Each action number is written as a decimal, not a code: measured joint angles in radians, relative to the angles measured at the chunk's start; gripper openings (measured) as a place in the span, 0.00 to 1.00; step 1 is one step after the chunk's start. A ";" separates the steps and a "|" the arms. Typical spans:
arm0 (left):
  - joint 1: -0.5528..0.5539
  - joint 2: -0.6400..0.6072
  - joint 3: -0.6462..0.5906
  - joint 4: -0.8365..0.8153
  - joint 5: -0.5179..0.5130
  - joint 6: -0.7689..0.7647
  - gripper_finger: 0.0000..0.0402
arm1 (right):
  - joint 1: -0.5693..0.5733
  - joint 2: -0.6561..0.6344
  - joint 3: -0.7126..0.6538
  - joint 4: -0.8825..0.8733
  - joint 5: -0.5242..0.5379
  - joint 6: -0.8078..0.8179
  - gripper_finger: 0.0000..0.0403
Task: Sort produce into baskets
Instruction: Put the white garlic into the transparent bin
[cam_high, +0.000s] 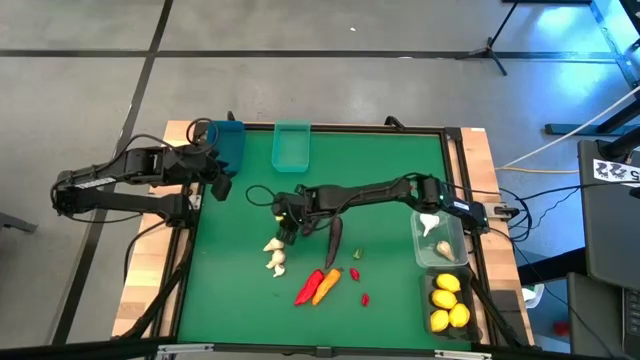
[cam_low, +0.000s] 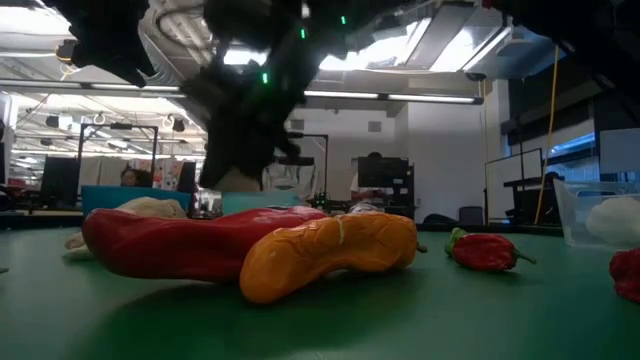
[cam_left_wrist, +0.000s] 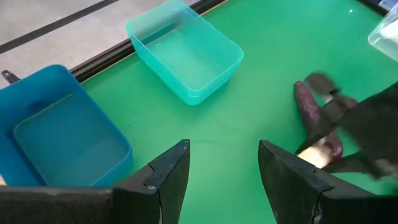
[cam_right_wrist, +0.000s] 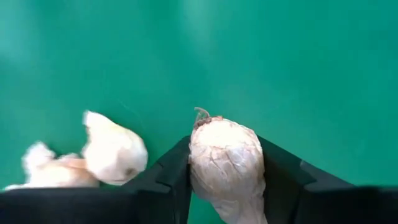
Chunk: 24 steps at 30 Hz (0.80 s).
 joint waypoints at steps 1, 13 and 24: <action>0.000 0.000 0.000 -0.006 0.000 0.000 0.46 | 0.001 0.000 0.029 -0.032 0.000 -0.015 0.36; 0.000 0.000 0.000 -0.034 0.000 -0.006 0.46 | 0.081 -0.088 0.311 -0.745 -0.102 -0.127 0.36; 0.000 0.000 0.000 -0.029 0.000 0.000 0.46 | 0.205 -0.500 0.053 -0.951 0.120 0.156 0.36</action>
